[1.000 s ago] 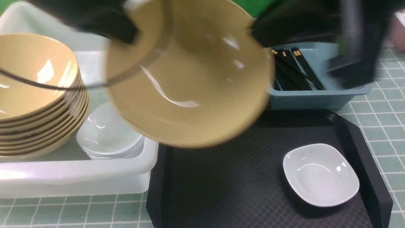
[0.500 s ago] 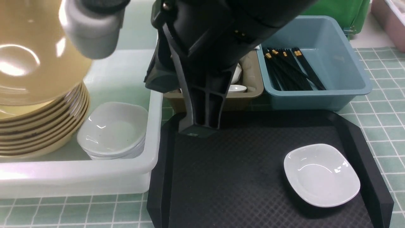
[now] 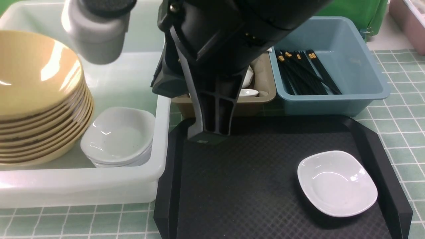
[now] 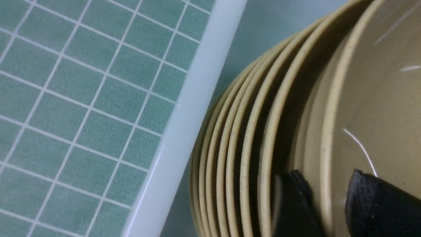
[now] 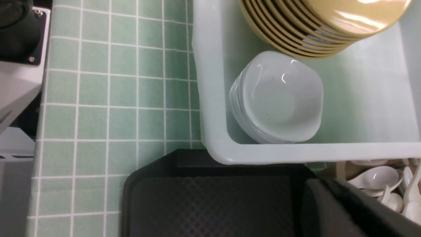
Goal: On blue table put chopsticks spoon bowls plates into blue grey white boxes.
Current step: 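Place the tan bowl onto the bowl stack in the left bin with the left gripper, then grasp the small white bowl on the black tray by its rim with the left gripper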
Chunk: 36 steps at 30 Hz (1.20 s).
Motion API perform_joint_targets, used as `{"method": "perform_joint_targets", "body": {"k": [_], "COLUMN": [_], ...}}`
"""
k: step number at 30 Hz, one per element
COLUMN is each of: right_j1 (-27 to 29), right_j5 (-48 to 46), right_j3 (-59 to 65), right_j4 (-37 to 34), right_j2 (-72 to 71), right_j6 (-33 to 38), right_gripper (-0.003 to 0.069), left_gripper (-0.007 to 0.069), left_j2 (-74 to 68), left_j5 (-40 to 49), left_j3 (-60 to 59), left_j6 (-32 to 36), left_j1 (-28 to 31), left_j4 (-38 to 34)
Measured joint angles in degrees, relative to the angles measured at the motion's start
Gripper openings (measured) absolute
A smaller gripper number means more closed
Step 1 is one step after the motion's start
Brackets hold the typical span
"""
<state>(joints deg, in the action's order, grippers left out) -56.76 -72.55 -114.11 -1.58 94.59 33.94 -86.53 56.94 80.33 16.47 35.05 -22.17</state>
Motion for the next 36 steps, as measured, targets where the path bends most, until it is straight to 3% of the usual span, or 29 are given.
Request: {"method": "perform_joint_targets", "body": {"k": [7,9,12,14,18,20,21,22,24,26,32,36], "right_j1": [0.0,0.0,0.0,0.1,2.4,4.6,4.9,6.9,8.5,11.9,17.1,18.0], "right_j5": [0.0,0.0,0.0,0.0,0.1,0.1,0.1,0.2,0.2,0.2,0.2,0.1], "right_j3": [0.0,0.0,0.0,0.0,1.0,3.7,4.4,8.0,11.2,18.9,35.4,44.6], "right_j4": [3.4,6.4,9.9,11.6,11.9,12.0,12.1,12.1,12.2,12.3,12.5,12.4], "right_j2": [0.0,0.0,-0.2,-0.6,-3.1,-6.0,-6.3,-9.3,-11.8,-17.7,-30.1,-37.1], "right_j6": [-0.7,-2.9,-5.7,-7.8,-11.3,-13.0,-13.1,-14.6,-15.8,-18.0,-23.4,-26.8], "right_gripper": [0.0048,0.0048,0.0048,0.0048,0.0048,0.0048,0.0048,0.0048,0.0048,0.0048,0.0048,0.0048], "left_gripper": [0.0584,0.0631,0.0639,0.0635,0.0607,0.0582,0.0580,0.0567,0.0561,0.0561,0.0561,0.0561], "left_j2": [0.0,0.6,2.1,3.9,6.1,6.1,6.1,5.4,4.5,1.3,-9.9,-17.5], "left_j5": [2.1,4.0,7.1,9.1,10.6,12.0,12.2,12.7,12.7,12.6,9.3,4.1], "left_j3": [3.1,6.3,11.5,15.6,18.3,18.1,18.1,17.5,16.8,14.9,14.2,14.2], "left_j6": [-0.3,-1.6,-4.7,-6.3,-6.7,-6.7,-6.7,-6.5,-6.4,-6.3,-7.0,-7.0], "left_j1": [0.0,0.0,-0.7,-4.2,-17.1,-26.6,-26.6,-33.5,-38.4,-49.1,-66.5,-74.0], "left_j4": [1.7,2.0,2.1,2.5,2.3,2.3,2.4,2.8,3.2,4.6,6.9,7.0]}}
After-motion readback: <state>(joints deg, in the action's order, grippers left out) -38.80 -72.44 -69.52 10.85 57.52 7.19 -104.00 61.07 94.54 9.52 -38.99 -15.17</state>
